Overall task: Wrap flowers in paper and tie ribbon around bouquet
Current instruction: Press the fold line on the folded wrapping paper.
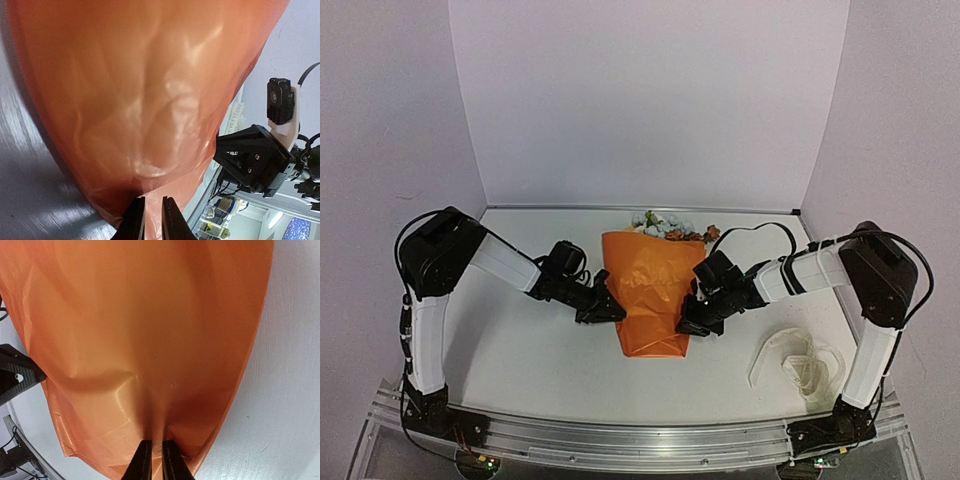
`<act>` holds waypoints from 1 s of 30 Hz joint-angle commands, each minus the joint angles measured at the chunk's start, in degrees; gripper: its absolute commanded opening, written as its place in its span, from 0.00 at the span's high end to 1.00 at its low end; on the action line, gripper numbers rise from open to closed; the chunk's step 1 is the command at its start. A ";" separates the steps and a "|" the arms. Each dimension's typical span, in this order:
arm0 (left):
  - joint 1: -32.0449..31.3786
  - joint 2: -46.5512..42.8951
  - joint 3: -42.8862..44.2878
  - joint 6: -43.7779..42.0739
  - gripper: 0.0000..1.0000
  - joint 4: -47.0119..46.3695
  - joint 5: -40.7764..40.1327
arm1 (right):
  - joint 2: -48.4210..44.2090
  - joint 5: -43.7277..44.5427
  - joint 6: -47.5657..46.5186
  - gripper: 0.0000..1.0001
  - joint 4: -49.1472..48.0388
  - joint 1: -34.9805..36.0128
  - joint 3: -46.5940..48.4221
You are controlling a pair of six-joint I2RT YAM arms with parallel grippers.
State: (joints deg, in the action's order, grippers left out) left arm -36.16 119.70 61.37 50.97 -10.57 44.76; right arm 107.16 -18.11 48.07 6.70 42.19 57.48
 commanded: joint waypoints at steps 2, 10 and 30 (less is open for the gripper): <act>2.27 2.98 4.33 0.89 0.85 1.38 -2.27 | 0.24 1.61 -0.70 0.89 2.00 0.08 -1.21; 5.39 6.29 8.55 1.35 0.85 4.95 -2.94 | 0.38 1.47 -0.79 0.90 2.00 0.08 -1.04; 14.31 17.58 27.72 -0.31 0.84 12.87 -1.71 | 0.48 1.00 -1.18 0.90 2.00 0.08 -1.25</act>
State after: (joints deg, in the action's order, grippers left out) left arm -24.52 133.31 84.83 51.99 -2.57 45.66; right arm 107.16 -18.28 47.80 6.49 42.19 57.41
